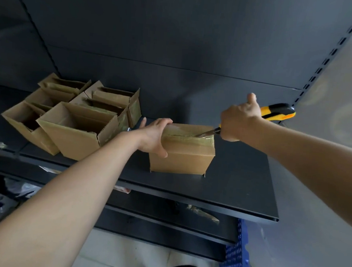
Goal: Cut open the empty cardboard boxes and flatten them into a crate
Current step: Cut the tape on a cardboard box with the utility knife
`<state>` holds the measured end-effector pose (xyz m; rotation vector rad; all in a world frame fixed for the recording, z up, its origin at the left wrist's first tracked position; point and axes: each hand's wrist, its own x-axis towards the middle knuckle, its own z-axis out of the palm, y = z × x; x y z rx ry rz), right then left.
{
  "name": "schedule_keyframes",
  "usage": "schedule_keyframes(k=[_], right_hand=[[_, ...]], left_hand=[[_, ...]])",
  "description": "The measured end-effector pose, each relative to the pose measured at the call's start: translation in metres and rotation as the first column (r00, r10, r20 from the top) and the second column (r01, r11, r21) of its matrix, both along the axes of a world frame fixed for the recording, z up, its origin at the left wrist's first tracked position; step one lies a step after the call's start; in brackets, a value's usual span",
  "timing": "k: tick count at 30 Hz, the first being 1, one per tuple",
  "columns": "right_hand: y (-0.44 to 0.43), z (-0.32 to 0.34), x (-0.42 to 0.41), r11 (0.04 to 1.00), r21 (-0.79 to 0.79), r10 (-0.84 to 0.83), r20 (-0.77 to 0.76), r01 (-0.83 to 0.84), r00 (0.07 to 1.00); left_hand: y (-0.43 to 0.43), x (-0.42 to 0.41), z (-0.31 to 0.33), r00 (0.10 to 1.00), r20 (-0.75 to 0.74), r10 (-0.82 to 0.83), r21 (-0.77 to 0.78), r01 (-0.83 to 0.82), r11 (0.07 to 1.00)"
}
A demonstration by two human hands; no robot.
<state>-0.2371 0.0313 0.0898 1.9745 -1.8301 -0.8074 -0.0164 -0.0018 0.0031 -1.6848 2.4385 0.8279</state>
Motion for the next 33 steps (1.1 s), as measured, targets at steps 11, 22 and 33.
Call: schedule_keyframes(k=[11, 22, 33], right_hand=[[0.013, -0.009, -0.087, 0.943, 0.016, -0.327, 0.201, 0.331, 0.923], [-0.02, -0.049, -0.018, 0.842, 0.468, -0.46, 0.883, 0.269, -0.096], [-0.013, -0.059, -0.015, 0.743, 0.656, -0.648, 0.755, 0.136, -0.1]], left_hand=[[-0.016, -0.012, 0.01, 0.984, 0.139, -0.116, 0.049, 0.11, 0.993], [0.019, -0.048, 0.0, 0.769, -0.131, 0.626, -0.321, -0.63, 0.707], [0.02, -0.051, 0.009, 0.878, -0.226, 0.422, 0.034, -0.426, 0.904]])
